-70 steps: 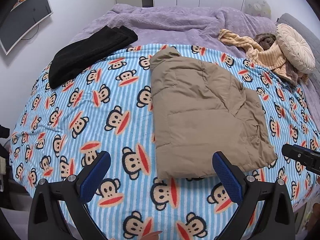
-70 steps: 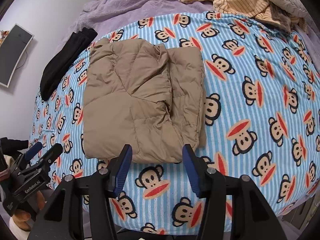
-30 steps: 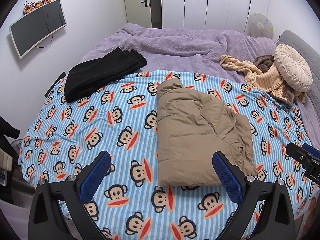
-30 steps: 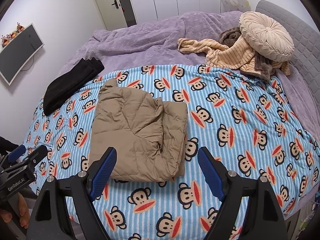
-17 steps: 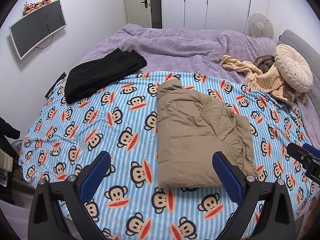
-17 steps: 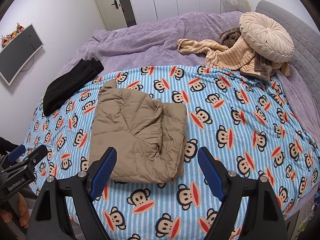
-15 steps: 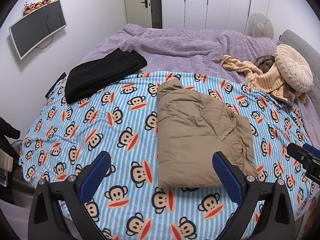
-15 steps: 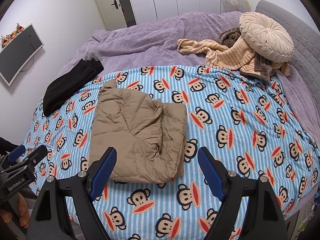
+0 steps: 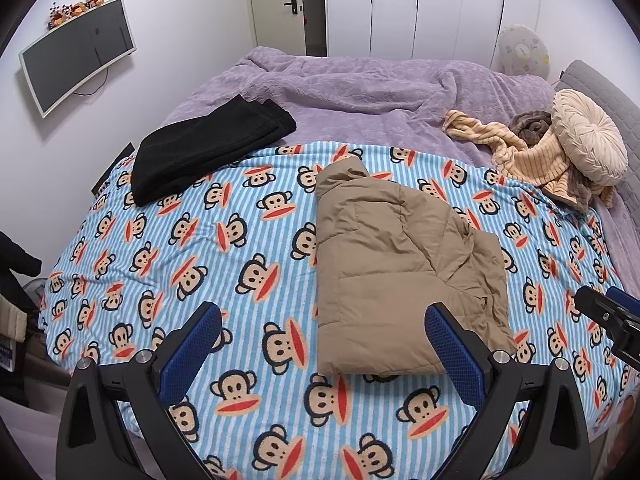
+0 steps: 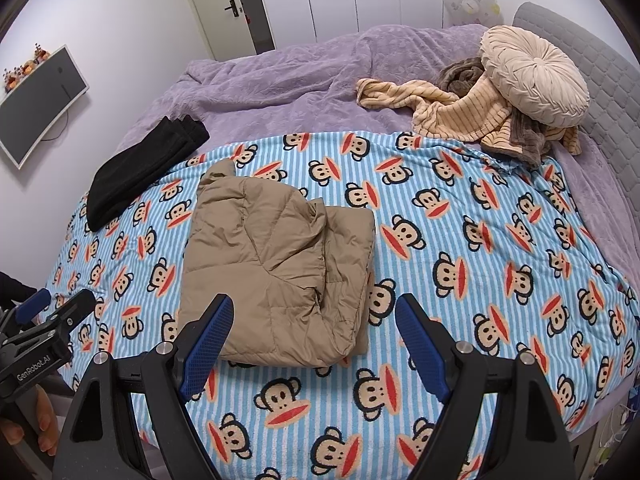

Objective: Fold large clothes

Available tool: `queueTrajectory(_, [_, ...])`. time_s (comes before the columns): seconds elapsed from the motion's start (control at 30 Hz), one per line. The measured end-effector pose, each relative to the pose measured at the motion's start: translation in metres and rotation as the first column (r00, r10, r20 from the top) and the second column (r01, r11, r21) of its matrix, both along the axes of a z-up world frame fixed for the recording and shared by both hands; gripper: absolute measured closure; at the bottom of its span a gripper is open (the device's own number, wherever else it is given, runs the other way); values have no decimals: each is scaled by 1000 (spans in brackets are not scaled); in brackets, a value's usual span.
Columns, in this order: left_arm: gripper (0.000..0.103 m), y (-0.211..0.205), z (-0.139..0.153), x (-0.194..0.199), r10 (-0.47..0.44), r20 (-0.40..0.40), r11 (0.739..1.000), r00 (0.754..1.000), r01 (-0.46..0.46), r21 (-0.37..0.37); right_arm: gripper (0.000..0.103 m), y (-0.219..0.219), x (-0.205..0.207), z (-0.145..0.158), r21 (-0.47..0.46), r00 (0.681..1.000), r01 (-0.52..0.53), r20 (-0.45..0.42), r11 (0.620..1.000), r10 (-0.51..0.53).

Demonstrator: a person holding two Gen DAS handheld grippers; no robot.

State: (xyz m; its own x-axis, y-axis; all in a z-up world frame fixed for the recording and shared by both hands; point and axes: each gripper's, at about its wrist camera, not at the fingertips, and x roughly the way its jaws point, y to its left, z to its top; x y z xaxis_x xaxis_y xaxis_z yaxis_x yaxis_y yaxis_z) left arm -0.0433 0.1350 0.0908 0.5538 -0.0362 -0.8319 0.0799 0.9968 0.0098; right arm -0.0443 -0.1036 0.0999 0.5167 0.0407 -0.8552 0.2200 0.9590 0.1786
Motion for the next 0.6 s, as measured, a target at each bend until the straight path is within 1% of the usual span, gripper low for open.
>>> queueTrajectory(0.6, [1,0,0,1,1,0,1000,1000,-1,-1,18,1,0,0,1,1000,1,0,1000,-1])
